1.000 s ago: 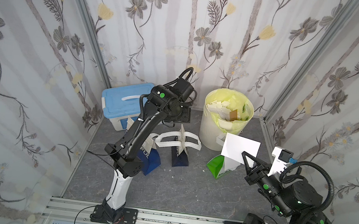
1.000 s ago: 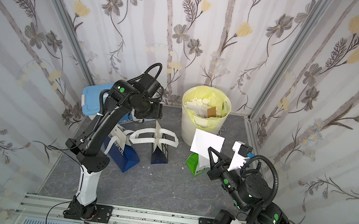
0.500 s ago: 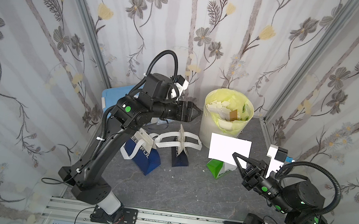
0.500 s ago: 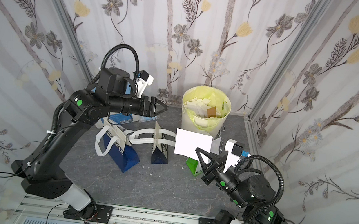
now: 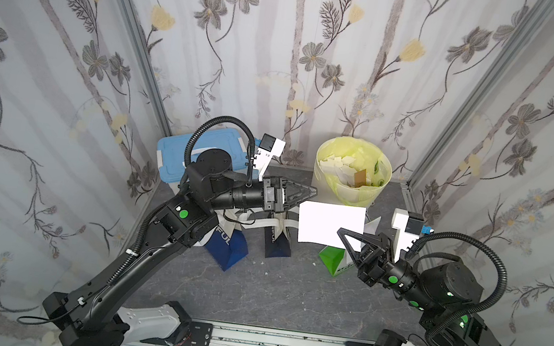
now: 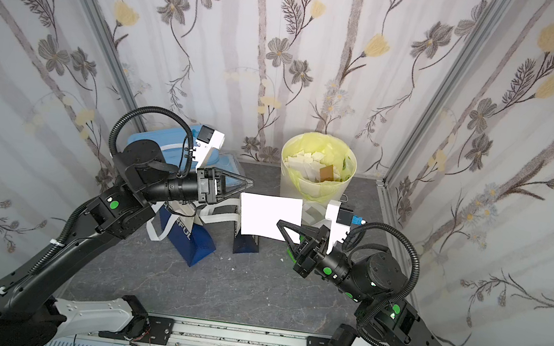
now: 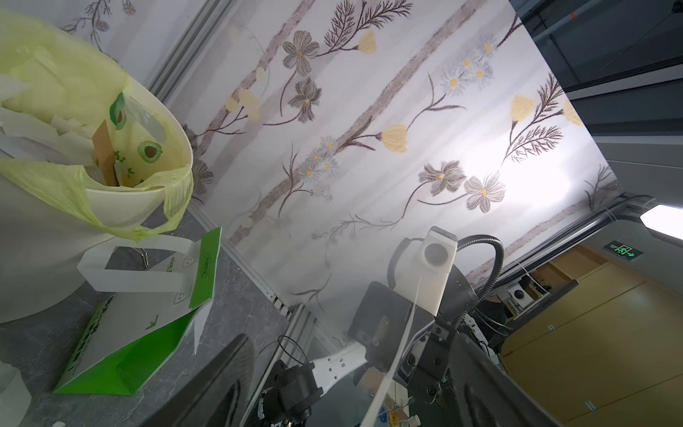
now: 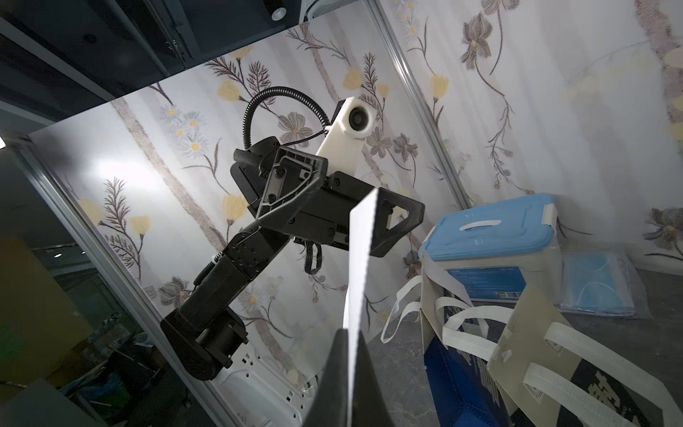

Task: Shred takeout receipts and throw away
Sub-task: Shred the takeout receipt.

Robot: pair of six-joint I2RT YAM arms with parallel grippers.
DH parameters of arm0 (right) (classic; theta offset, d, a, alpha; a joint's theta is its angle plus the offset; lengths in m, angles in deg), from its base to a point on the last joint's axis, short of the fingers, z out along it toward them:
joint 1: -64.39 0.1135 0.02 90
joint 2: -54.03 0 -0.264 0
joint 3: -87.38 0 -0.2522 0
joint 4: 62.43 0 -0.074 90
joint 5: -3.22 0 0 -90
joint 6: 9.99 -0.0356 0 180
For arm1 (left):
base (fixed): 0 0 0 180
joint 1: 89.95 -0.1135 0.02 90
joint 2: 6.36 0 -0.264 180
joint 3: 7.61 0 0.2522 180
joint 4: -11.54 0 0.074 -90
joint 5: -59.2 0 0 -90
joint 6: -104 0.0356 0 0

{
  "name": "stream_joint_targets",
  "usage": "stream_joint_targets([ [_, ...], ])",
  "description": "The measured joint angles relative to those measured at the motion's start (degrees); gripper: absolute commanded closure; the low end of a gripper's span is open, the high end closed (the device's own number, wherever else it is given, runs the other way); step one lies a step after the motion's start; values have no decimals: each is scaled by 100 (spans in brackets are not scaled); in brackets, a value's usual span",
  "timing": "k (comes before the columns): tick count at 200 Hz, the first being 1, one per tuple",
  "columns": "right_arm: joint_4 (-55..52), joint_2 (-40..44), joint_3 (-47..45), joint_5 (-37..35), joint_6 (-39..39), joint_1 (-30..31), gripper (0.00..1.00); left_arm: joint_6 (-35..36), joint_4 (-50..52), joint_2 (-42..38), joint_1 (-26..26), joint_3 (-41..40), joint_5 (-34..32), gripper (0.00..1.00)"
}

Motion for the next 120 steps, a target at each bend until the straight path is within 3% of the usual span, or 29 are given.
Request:
stream_joint_targets([
  [77,426,-393,122,-131,-289,-13,100,-162,-289,42,24,-136,192,40],
  [120,334,-680,328,-284,-369,-37,100,-269,-341,114,48,-164,260,64],
])
